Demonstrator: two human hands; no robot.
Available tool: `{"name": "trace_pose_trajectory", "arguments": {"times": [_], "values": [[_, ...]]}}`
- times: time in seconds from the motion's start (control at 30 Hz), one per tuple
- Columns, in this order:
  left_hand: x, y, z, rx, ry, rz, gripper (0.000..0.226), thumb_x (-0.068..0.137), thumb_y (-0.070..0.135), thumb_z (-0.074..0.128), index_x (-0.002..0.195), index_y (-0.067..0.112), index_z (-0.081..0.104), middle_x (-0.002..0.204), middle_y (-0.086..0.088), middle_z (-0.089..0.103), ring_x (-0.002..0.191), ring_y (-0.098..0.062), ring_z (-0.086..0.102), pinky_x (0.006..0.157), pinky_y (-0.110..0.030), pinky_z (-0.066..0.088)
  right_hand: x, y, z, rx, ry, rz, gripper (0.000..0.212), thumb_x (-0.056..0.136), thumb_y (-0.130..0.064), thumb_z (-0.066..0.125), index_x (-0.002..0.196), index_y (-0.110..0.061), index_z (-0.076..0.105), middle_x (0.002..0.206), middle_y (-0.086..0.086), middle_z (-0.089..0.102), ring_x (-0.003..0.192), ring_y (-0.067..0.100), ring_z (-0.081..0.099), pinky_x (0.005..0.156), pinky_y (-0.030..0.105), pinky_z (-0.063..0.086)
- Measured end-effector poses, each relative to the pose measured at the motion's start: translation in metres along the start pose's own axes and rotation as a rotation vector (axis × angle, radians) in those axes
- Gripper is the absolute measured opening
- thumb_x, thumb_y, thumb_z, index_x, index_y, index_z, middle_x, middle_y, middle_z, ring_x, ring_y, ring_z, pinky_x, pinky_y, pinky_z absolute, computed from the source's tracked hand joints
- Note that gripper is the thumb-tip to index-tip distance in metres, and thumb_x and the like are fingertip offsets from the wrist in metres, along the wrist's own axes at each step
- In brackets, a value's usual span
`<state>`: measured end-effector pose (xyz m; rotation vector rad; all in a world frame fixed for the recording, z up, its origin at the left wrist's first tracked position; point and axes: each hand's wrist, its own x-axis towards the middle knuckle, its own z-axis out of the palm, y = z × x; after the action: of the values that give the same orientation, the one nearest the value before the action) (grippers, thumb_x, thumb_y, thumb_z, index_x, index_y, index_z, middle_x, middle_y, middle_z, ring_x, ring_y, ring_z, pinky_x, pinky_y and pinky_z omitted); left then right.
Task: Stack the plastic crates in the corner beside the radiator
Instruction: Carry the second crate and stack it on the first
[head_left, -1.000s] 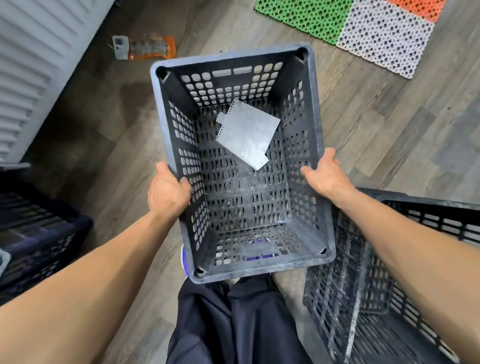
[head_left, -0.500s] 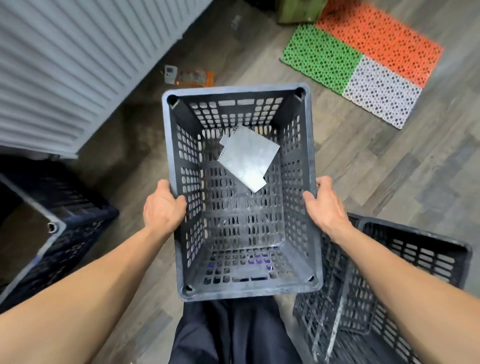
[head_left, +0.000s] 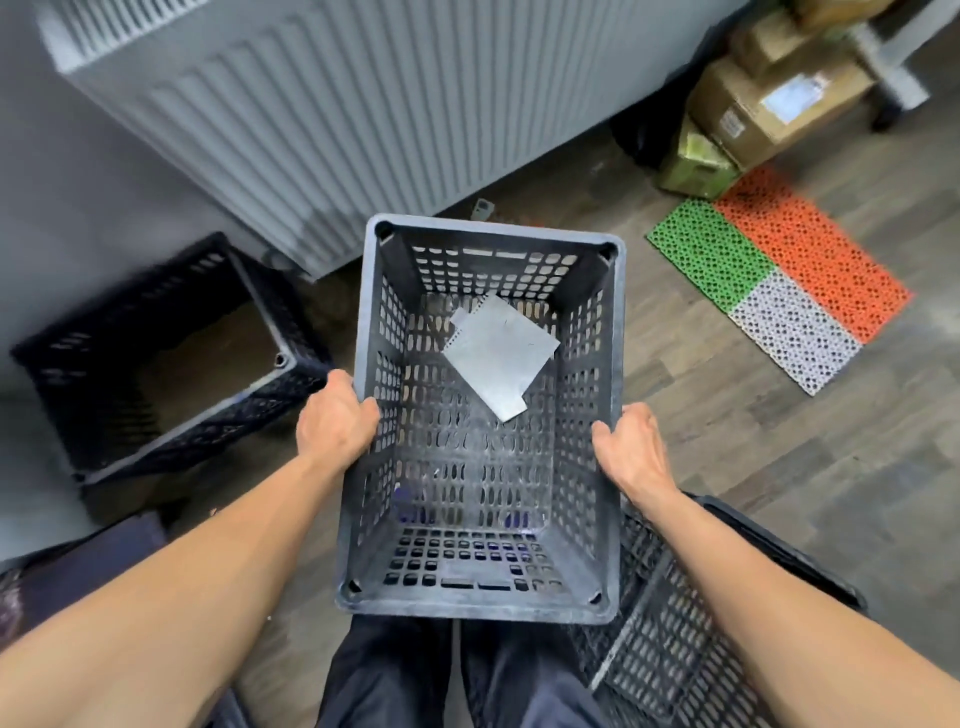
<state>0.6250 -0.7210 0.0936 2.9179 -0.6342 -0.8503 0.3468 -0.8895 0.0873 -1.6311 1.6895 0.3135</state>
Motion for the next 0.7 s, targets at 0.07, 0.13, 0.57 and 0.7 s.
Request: {"name": "trace_pose_trajectory", "arguments": {"times": [0.07,0.13,0.57,0.7], "values": [[-0.016,-0.016,-0.018,-0.031,0.016,-0.029,0.024,0.088,0.032,0.054,0.098,0.011,0.047,0.095,-0.013,0.063,0.083,-0.035,0.056,0.068,-0.037,0.041,-0.014,-0.016,-0.006,-0.026,-0.017,-0.042,0.041,0.084,-0.032,0.051,0.108,0.000,0.053,0.114,0.022,0.061,0.100,0.039,0.061,0.083,0.042,0.049],[-0.031,-0.036,-0.036,-0.064,0.031,-0.072,0.024,0.088,0.032,0.054,0.097,0.011,0.048,0.093,-0.011,0.062,0.083,-0.035,0.057,0.066,-0.036,0.042,-0.031,-0.035,-0.011,-0.068,-0.033,-0.098,0.036,0.085,-0.032,0.050,0.105,-0.002,0.052,0.116,0.022,0.060,0.102,0.039,0.060,0.083,0.041,0.048],[-0.078,-0.188,-0.138,-0.235,0.099,-0.297,0.020,0.090,0.032,0.056,0.092,0.012,0.051,0.086,-0.011,0.063,0.077,-0.034,0.062,0.063,-0.037,0.049,-0.151,-0.200,0.003,-0.251,-0.053,-0.370,0.029,0.086,-0.024,0.047,0.106,-0.004,0.054,0.112,0.018,0.063,0.096,0.037,0.060,0.079,0.039,0.046],[-0.087,-0.243,-0.178,-0.337,0.142,-0.364,0.021,0.090,0.030,0.058,0.094,0.009,0.055,0.094,-0.012,0.064,0.087,-0.035,0.062,0.069,-0.038,0.048,-0.193,-0.255,0.027,-0.305,-0.070,-0.434,0.031,0.082,-0.026,0.046,0.103,-0.005,0.055,0.108,0.017,0.065,0.090,0.035,0.061,0.076,0.038,0.049]]}}
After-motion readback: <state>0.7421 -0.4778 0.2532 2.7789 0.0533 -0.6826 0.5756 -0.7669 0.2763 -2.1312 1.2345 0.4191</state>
